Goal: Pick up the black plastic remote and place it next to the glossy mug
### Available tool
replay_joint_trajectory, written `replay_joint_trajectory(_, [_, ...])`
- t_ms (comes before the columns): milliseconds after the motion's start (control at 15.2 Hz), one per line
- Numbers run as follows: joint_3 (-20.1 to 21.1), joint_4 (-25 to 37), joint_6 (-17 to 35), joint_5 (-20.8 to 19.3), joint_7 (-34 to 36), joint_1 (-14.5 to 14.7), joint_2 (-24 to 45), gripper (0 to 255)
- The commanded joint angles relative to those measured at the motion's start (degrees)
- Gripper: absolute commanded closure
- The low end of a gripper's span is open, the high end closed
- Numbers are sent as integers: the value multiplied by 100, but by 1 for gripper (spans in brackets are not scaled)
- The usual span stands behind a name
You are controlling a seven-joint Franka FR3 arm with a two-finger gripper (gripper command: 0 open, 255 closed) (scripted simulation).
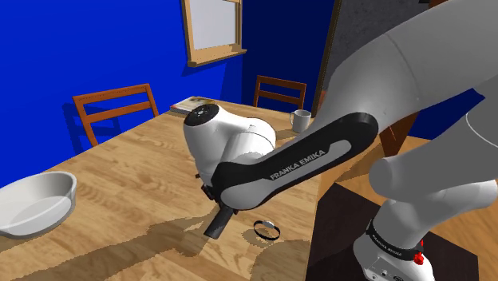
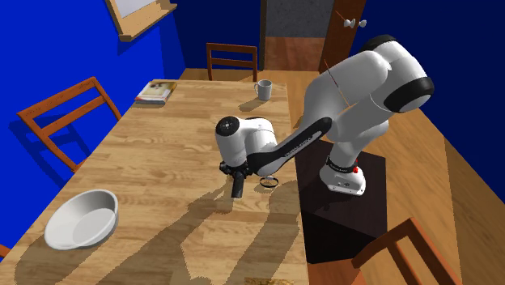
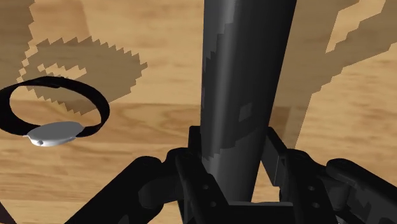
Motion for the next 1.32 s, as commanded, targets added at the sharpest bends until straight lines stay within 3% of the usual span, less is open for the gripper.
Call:
replay_joint_trajectory(0, [-250, 55, -140, -80, 36, 230, 55, 255])
replay_joint_trajectory(660, [-1494, 406, -881, -174, -36, 1314, 28, 255])
replay_joint_trajectory(1254, [-2213, 830, -1572, -93, -233, 1830, -184, 255])
